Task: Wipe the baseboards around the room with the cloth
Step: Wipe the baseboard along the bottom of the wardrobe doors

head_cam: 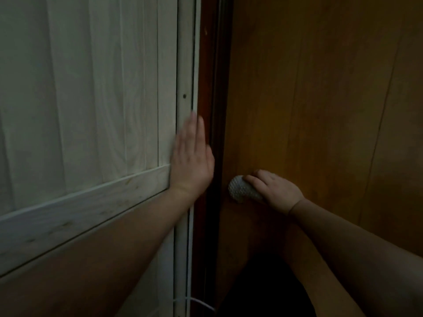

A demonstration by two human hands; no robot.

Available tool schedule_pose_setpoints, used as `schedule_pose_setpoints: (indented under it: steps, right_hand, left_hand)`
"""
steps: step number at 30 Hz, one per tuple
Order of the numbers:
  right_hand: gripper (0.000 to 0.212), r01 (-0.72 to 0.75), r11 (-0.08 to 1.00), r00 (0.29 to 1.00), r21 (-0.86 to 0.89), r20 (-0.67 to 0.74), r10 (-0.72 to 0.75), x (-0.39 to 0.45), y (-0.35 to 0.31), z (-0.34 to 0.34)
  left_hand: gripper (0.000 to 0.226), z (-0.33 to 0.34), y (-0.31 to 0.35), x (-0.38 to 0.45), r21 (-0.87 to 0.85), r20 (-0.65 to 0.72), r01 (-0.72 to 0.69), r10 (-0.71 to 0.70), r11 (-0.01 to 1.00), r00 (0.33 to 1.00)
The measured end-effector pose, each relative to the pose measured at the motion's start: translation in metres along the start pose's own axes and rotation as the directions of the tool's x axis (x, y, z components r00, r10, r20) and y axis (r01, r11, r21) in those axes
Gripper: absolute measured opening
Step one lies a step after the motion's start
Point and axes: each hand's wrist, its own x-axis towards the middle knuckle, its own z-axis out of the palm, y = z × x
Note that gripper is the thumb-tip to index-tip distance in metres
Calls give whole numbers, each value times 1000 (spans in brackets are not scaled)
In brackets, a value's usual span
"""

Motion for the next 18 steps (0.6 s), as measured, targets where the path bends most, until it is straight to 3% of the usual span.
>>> schedule_pose_setpoints:
  steps: [2,5,8,13,18]
  right_hand:
    - [79,-6,1000,1000,17,-9,6,-1,1,2]
    - [75,6,999,1000,37,-21,-6,-3,3,4]
    - [73,-2,999,1000,35,-25,3,-1,2,2]
    - [65,-116,988,992,105,-33,120,9,-17,17]
    - [55,-56,988,997,141,56,48,35,-32,22]
  left_hand:
    - [64,-13,-5,41,-5,-64,50,-50,999,997]
    - [64,-13,-8,74,0,-7,81,-81,997,997]
    - [65,-3,-6,80,19,31,49,-50,999,998]
    - [63,5,-7,79,16,-19,4,-4,1000,1000]
    - [61,8,-8,77,21,-21,-14,14,1000,1000]
